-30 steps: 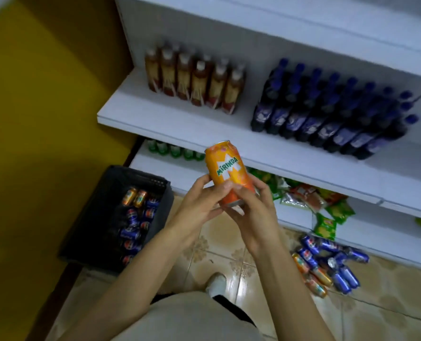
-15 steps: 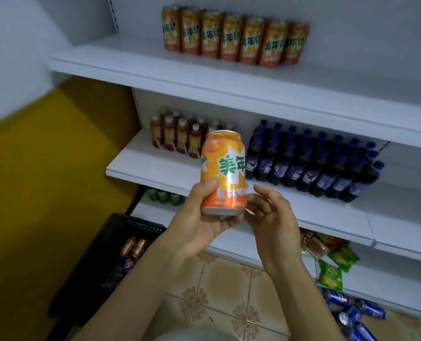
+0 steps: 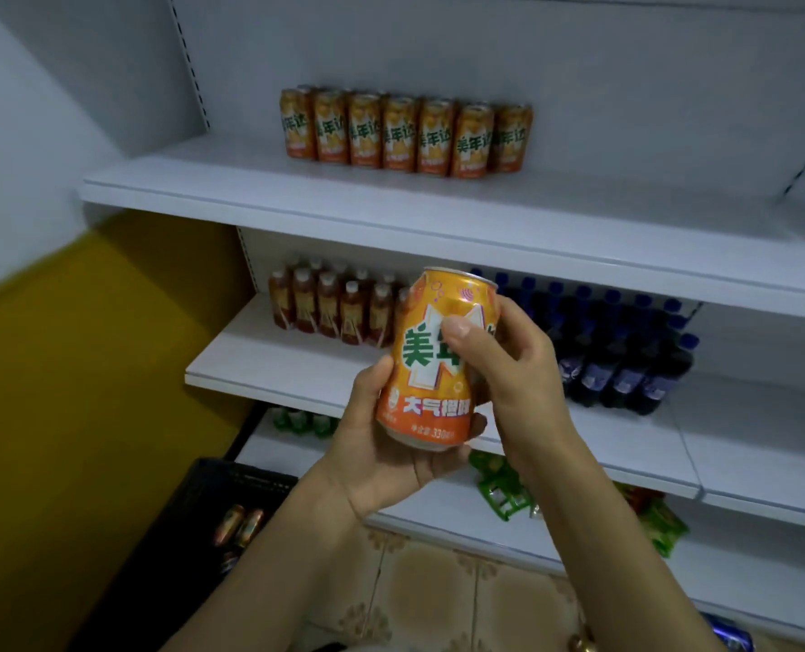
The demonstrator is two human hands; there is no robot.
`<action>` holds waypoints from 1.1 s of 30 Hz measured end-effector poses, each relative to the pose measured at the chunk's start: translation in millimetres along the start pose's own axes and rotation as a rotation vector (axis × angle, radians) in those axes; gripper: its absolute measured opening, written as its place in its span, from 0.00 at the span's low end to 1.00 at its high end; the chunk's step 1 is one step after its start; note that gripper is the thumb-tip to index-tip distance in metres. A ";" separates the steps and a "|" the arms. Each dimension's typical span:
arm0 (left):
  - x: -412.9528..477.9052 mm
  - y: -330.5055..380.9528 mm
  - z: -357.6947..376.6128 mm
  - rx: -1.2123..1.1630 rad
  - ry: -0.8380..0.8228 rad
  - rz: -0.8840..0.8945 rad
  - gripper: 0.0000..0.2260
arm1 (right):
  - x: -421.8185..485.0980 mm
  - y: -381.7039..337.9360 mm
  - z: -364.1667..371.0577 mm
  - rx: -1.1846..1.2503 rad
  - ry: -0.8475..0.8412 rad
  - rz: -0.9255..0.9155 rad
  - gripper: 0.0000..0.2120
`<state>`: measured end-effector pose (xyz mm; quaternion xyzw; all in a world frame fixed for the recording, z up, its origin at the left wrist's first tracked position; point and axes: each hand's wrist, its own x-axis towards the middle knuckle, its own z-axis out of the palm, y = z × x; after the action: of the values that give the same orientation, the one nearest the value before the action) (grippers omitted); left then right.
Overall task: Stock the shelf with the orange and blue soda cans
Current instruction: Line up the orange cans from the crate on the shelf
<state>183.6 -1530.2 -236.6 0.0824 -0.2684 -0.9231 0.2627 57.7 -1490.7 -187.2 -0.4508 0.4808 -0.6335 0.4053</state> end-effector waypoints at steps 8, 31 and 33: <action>40.6 14.7 33.6 -0.183 0.235 0.092 0.32 | 56.4 -26.1 -33.9 -0.124 -0.073 -0.159 0.28; 295.0 202.2 -30.5 2.605 -0.006 0.063 0.29 | 392.4 6.7 -123.9 -0.509 0.364 0.109 0.35; 301.4 208.3 -32.9 2.619 -0.061 0.031 0.27 | 408.6 18.1 -126.4 -0.494 0.369 0.100 0.36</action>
<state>29.4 -1854.1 -155.4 0.2513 -0.9676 0.0225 -0.0074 -170.6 -1850.6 -147.3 -0.3890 0.7070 -0.5480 0.2202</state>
